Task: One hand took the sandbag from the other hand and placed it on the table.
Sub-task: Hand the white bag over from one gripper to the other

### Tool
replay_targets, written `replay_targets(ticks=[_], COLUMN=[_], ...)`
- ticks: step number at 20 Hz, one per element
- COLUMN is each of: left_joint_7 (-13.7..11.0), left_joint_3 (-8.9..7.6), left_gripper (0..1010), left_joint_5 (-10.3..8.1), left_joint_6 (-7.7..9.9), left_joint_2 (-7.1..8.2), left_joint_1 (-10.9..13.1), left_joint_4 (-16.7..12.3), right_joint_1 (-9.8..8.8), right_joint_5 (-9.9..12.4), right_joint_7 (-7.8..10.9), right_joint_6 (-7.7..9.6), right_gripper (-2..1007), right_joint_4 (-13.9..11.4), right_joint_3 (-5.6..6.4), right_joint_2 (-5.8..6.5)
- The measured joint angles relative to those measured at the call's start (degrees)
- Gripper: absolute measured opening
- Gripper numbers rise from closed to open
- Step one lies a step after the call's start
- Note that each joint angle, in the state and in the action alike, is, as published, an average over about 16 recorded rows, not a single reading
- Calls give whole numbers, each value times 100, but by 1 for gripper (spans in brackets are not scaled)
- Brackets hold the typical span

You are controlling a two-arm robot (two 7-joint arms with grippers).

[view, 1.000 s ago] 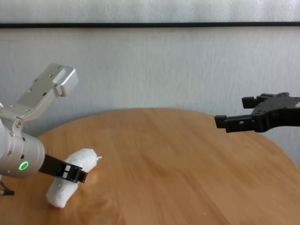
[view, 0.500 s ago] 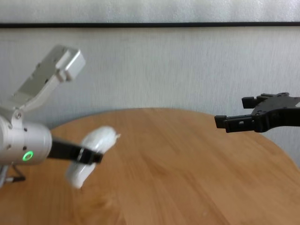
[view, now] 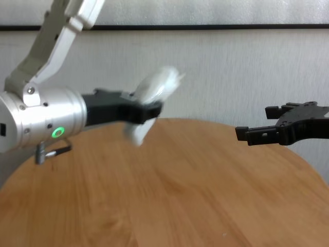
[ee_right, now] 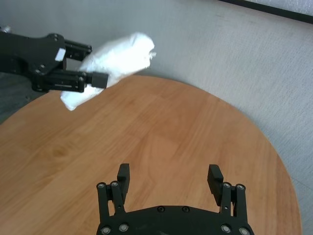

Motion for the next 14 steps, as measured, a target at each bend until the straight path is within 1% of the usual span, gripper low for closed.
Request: replay_targets(ticks=[3,5,7,10,14], left_joint_7=[-232,-370,-488,-616,-714], left_joint_3=[20,49,80,119,154], left_gripper=[505,505,505,505,505], left_joint_5=[-6,5,29,67,138], left_joint_6=[-459,-688,-856,-1002,-1038], left_joint_2=[-54,-83,-106,-139,-180], left_joint_1=[20,33,46,60,74], left_joint_4=[-43,-62,-71,-64,-49], right_joint_1=[0,0,0,0,0], right_joint_5=[0,0,0,0,0], right_joint_7=[0,0,0,0,0], right_joint_6=[0,0,0,0,0], right_gripper=[1001,1001,1001,1001,1001], right_joint_4=[0,0,0,0,0], right_joint_3=[0,0,0,0,0], right_joint_2=[0,0,0,0,0])
